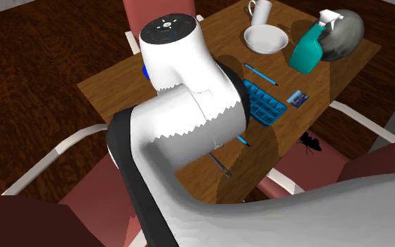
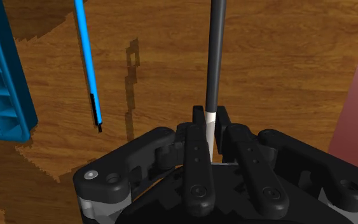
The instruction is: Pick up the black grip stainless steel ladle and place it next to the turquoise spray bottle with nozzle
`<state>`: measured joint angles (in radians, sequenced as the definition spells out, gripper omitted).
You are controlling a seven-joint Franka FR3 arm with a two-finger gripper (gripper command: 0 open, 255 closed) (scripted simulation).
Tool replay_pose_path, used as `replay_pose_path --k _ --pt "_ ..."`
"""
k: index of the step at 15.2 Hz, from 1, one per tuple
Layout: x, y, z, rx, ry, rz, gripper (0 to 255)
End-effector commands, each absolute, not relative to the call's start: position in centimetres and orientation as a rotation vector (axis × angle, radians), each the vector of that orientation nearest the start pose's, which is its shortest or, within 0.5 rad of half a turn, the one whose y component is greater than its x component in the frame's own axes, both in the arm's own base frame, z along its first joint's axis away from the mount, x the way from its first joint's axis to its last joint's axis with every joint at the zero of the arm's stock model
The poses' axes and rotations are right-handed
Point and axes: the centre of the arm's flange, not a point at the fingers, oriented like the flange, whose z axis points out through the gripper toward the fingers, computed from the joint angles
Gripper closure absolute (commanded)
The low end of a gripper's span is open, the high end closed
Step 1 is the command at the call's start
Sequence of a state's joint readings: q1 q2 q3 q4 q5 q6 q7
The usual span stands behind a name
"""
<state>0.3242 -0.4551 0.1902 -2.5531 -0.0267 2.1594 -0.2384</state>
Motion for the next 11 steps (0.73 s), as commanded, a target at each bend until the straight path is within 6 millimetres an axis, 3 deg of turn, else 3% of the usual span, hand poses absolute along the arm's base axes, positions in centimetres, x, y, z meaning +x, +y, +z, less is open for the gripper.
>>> replay_pose_path --k 1,11 --pt "35.1 19.7 43.8 -3.013 -1.187 -0.108 255" --pt "35.1 19.7 49.0 -3.013 -1.187 -0.108 255"
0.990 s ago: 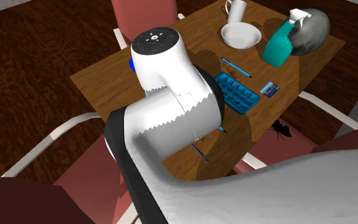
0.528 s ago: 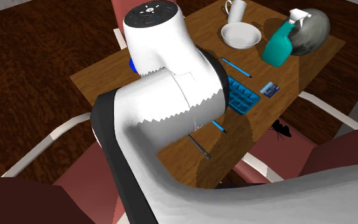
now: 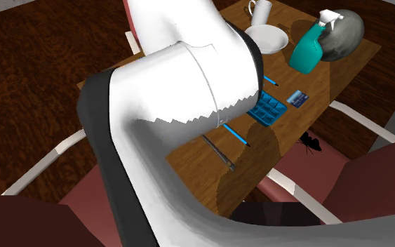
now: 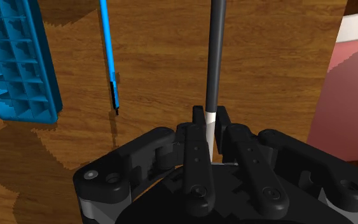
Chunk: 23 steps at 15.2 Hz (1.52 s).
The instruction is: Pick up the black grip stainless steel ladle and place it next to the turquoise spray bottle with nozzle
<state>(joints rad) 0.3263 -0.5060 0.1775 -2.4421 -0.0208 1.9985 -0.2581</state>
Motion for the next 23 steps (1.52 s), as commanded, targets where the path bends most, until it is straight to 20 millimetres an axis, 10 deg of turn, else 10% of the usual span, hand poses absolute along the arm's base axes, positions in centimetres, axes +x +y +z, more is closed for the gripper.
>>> replay_pose_path --k 1,23 --pt "35.1 19.7 49.6 -3.013 -1.187 -0.108 255" --pt "35.1 19.7 61.2 -3.013 -1.187 -0.108 255"
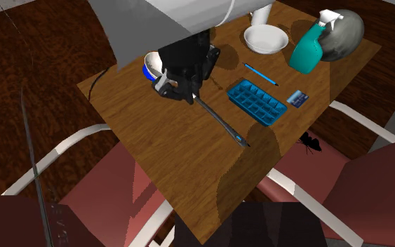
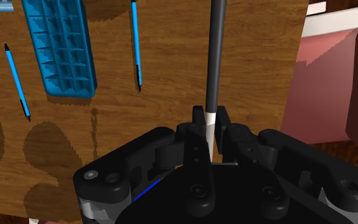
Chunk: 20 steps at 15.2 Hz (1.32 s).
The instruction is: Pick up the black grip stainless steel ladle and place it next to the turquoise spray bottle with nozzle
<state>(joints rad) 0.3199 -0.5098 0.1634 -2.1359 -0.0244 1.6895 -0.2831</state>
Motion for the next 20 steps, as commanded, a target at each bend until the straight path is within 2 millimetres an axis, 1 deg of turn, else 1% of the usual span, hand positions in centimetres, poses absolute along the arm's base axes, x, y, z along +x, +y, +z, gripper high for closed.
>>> replay_pose_path --k 1,8,20 --pt "35.1 19.7 61.7 -3.013 -1.187 -0.108 255" --pt "35.1 19.7 65.3 -3.013 -1.187 -0.108 255" --pt "43.5 6.3 65.3 -3.013 -1.187 -0.108 255"
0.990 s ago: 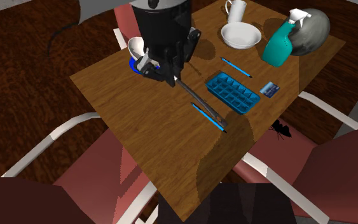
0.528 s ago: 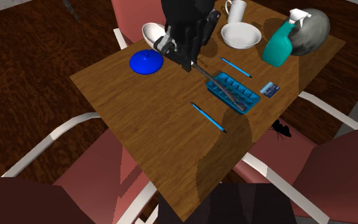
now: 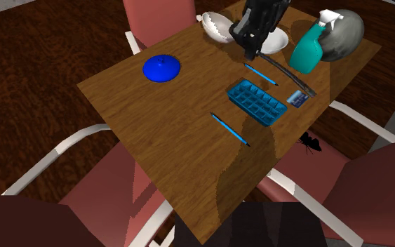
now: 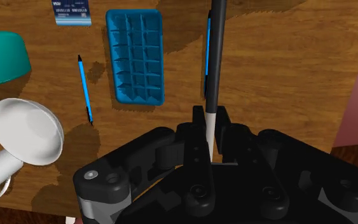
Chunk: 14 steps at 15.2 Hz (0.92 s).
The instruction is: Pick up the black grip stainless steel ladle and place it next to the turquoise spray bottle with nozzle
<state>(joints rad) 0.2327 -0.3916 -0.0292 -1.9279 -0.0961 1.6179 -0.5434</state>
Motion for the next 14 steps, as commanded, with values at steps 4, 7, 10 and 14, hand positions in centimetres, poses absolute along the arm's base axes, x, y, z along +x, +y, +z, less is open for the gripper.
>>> replay_pose_path --k 4,7,10,14 --pt "46.3 1.8 65.3 -3.013 -1.187 -0.108 255" --pt "48.4 -1.5 65.3 -3.013 -1.187 -0.108 255" --pt "50.5 -4.9 65.3 -3.013 -1.187 -0.108 255" --pt "53.3 -9.4 65.3 -3.013 -1.187 -0.108 255"
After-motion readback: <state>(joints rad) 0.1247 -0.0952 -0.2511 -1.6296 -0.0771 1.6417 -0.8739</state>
